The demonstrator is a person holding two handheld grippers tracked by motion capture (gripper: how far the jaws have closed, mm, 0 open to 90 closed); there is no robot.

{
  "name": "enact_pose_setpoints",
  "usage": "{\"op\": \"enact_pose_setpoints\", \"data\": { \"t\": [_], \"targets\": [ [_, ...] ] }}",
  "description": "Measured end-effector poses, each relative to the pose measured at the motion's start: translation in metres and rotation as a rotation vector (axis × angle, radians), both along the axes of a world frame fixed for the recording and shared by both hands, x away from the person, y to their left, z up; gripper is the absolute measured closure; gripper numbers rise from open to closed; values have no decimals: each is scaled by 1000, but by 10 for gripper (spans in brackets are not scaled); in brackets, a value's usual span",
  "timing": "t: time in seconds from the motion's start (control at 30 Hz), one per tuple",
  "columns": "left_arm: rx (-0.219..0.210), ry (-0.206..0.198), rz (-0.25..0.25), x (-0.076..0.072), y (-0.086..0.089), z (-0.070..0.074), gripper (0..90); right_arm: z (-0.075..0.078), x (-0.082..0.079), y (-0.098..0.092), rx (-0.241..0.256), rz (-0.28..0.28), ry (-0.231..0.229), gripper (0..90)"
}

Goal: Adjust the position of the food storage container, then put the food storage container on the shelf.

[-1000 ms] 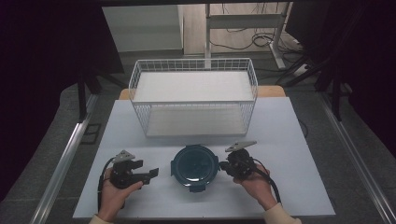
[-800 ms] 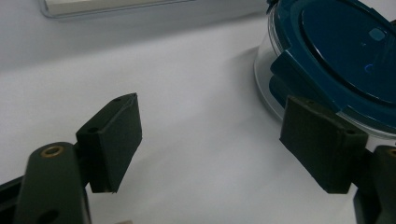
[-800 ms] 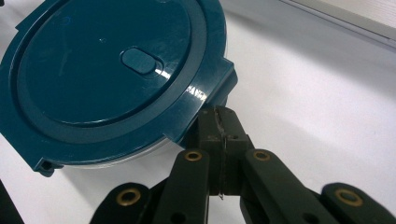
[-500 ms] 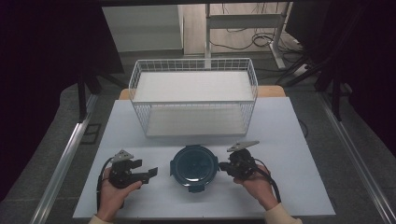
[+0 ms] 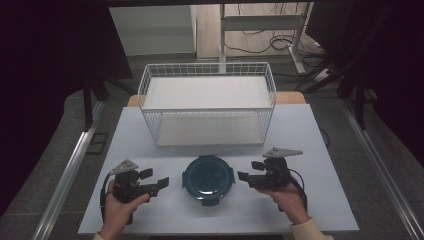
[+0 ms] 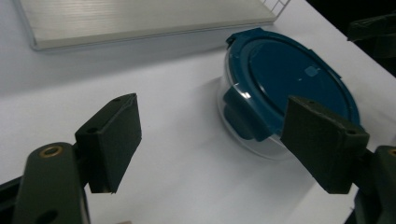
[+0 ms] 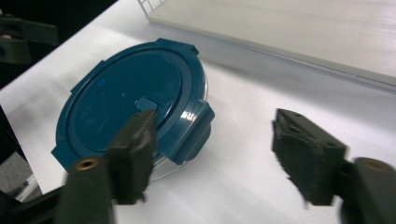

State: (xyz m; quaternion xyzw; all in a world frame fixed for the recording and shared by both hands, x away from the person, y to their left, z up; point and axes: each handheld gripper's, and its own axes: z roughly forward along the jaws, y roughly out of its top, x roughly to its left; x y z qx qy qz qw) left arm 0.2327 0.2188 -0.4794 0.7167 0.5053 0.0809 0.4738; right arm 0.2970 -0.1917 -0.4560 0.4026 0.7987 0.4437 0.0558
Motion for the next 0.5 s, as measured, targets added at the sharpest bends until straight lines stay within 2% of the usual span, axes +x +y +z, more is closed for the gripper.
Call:
{"op": "enact_pose_setpoints", "data": {
  "t": [0.07, 0.17, 0.3, 0.4, 0.5],
  "targets": [
    [-2, 3, -1, -1, 0, 0, 196, 0, 0, -1, 27, 5, 5, 239],
    [-30, 19, -5, -1, 0, 1, 192, 1, 1, -1, 45, 5, 16, 215],
    [-71, 41, -26, 0, -2, 4, 191, 2, 0, 1, 47, 2, 16, 202],
    [-77, 54, -39, 1, -7, 4, 190, 3, -1, 3, 47, -2, 3, 200],
    [-78, 76, -52, 4, -12, 2, 184, 1, -1, 8, 43, 9, 15, 189]
  ]
}}
